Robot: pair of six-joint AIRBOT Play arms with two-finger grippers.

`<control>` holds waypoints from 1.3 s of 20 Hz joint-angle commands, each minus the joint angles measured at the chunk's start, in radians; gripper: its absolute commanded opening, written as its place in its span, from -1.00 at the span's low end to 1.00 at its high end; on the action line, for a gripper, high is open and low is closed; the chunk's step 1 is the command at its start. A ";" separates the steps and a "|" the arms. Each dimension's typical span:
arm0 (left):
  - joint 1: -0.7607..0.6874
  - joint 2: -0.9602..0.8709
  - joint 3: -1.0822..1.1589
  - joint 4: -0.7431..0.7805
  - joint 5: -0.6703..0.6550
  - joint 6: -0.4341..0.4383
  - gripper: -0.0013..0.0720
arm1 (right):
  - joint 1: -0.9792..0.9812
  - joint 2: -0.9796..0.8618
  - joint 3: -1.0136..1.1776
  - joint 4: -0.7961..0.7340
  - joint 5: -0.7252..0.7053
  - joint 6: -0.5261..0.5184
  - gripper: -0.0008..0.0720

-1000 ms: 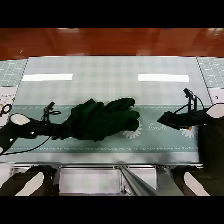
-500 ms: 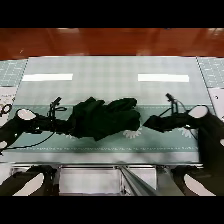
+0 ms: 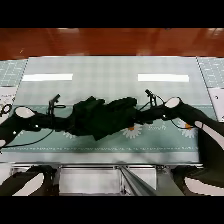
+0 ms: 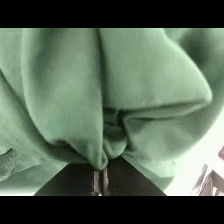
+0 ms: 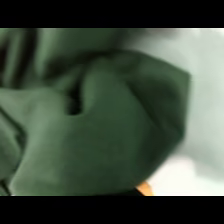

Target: Fold the shirts.

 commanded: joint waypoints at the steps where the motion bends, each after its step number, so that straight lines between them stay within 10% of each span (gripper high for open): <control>1: 0.077 0.012 0.137 -0.040 -0.112 0.008 -0.92 | -0.003 0.006 0.148 -0.040 0.095 -0.022 -0.91; 13: 0.271 0.239 1.195 -0.034 -0.207 -0.103 -0.92 | -0.229 0.436 1.263 -0.612 0.531 0.207 -0.91; 19: 0.270 0.462 1.283 0.154 -0.320 -0.172 -0.92 | -0.229 0.732 1.278 -0.837 0.692 0.283 -0.91; 26: 0.270 0.542 1.176 0.120 -0.451 -0.252 -0.92 | -0.229 0.784 1.069 -0.700 0.732 0.317 -0.91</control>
